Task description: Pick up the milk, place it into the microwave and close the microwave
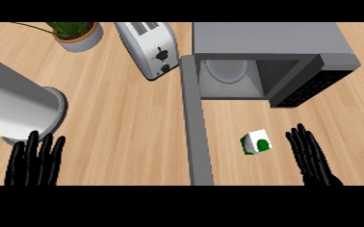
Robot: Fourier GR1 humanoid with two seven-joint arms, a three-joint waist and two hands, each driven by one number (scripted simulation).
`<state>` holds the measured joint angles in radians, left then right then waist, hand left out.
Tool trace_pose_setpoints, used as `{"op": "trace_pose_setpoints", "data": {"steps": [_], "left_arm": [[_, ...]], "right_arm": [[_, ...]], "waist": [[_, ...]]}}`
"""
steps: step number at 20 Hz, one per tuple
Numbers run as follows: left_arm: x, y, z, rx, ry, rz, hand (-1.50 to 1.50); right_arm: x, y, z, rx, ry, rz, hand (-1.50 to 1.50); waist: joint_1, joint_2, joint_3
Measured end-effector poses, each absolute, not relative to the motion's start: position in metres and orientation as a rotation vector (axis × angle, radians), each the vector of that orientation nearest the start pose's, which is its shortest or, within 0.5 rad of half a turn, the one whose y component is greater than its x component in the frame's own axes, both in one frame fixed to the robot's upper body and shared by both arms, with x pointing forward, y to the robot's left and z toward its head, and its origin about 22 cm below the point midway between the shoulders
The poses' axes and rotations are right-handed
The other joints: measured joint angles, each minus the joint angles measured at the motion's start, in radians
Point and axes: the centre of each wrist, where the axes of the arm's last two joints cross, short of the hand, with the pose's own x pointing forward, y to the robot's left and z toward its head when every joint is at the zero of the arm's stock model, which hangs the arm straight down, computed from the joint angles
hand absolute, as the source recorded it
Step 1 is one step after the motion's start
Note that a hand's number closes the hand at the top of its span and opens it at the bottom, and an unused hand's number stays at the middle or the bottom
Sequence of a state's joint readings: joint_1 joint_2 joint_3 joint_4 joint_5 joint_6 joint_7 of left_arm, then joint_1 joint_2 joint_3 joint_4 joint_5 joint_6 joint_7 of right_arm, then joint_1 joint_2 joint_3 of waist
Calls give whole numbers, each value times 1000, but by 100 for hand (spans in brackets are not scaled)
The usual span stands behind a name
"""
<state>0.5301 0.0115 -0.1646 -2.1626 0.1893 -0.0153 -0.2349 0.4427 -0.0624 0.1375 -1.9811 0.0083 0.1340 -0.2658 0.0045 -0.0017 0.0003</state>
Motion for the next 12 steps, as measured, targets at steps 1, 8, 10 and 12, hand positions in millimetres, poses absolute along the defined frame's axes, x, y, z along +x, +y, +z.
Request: {"op": "trace_pose_setpoints", "data": {"steps": [1,8,10,12], "left_arm": [[117,231,57,-106,-1919,212,-150],[103,228,52,-105,-1924,215,-150],[98,234,52,-101,-1924,210,-150],[94,231,48,-98,-1925,215,-150]], "right_arm": [[140,-239,22,66,-1823,113,-150],[150,-239,-25,2,-1795,70,-150],[154,-241,-35,-30,-1787,50,-150],[159,-242,-50,-61,-1779,31,-150]], "waist": [[0,0,0],[1,0,0],[2,1,0],[3,1,0]]}}
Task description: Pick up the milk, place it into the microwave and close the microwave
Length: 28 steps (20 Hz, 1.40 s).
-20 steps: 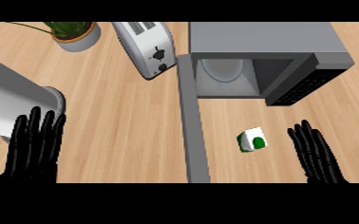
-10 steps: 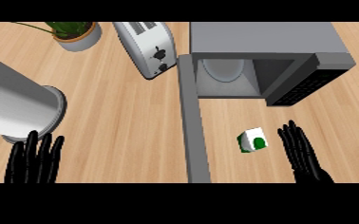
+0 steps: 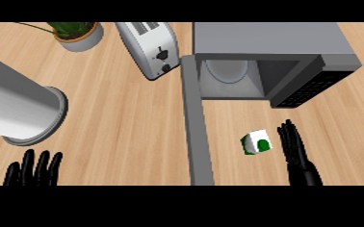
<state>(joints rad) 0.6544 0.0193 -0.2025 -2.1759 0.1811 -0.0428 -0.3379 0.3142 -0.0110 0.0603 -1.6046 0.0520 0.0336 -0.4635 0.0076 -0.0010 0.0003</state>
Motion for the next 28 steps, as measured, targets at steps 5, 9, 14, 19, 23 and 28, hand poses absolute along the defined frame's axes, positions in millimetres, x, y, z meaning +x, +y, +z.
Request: {"op": "trace_pose_setpoints", "data": {"steps": [5,9,14,19,23,28], "left_arm": [[90,237,41,-105,-1927,213,-150],[86,237,39,-113,-1921,217,-150],[83,239,38,-104,-1927,221,-150],[81,239,44,-105,-1928,215,-150],[75,235,38,-106,-1923,213,-150],[70,240,31,-108,-1930,221,-150]], "right_arm": [[174,-252,-76,-113,-1751,15,-150],[176,-258,-101,-135,-1739,23,-150],[180,-274,-129,-141,-1747,31,-150],[183,-278,-148,-145,-1760,34,-150],[184,-283,-158,-144,-1758,54,-150],[195,-276,-166,-130,-1758,72,-150]], "waist": [[0,0,0],[0,0,0],[1,1,0],[1,1,0],[2,1,0],[3,1,0]]}}
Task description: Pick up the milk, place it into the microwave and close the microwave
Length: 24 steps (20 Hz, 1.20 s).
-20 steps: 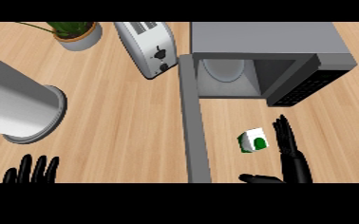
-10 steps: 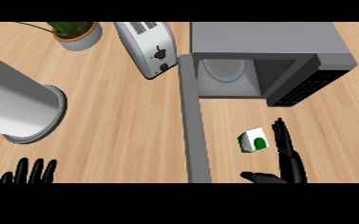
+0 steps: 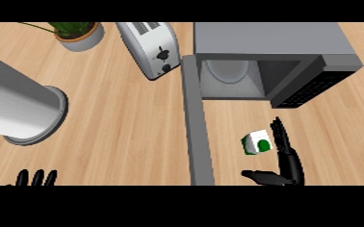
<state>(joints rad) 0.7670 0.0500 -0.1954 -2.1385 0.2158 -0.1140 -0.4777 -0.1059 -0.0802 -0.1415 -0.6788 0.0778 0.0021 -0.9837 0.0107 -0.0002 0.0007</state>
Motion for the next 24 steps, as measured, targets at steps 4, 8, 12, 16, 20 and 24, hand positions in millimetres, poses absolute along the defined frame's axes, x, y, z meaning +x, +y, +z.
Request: {"op": "trace_pose_setpoints", "data": {"steps": [4,8,12,16,20,24], "left_arm": [[67,241,31,-107,-1924,220,-150],[65,241,28,-114,-1919,221,-150],[62,243,28,-108,-1918,215,-150],[63,244,28,-107,-1921,222,-150],[64,245,25,-112,-1921,221,-150],[67,249,25,-123,-1920,220,-150]], "right_arm": [[200,-277,-169,-106,-1771,80,-150],[202,-275,-170,-91,-1765,90,-150],[206,-272,-172,-78,-1750,68,-150],[214,-262,-171,-97,-1758,45,150],[224,-256,-168,-167,-1770,70,150],[239,-247,-164,-208,-1780,93,150]], "waist": [[0,-2,-4],[-4,-4,-10],[-5,-5,-16],[-5,-4,-16],[-1,-1,-9],[2,1,-4]]}}
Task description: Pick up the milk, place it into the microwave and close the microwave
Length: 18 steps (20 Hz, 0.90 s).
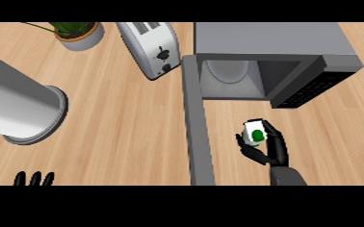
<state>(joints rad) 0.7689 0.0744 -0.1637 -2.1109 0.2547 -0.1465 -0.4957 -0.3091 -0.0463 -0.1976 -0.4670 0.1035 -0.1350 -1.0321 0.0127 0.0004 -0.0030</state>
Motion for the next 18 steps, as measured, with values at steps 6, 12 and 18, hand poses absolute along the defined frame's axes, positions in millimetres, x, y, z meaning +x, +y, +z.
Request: {"op": "trace_pose_setpoints", "data": {"steps": [6,12,18], "left_arm": [[57,246,25,-130,-1915,227,-150],[61,244,28,-135,-1923,222,-150],[61,246,29,-142,-1920,222,-150]], "right_arm": [[250,-242,-160,-266,-1806,47,150],[272,-246,-148,-251,-1861,-20,150],[296,-256,-130,-255,-1891,-33,150]], "waist": [[4,1,3],[7,4,5],[8,4,4]]}}
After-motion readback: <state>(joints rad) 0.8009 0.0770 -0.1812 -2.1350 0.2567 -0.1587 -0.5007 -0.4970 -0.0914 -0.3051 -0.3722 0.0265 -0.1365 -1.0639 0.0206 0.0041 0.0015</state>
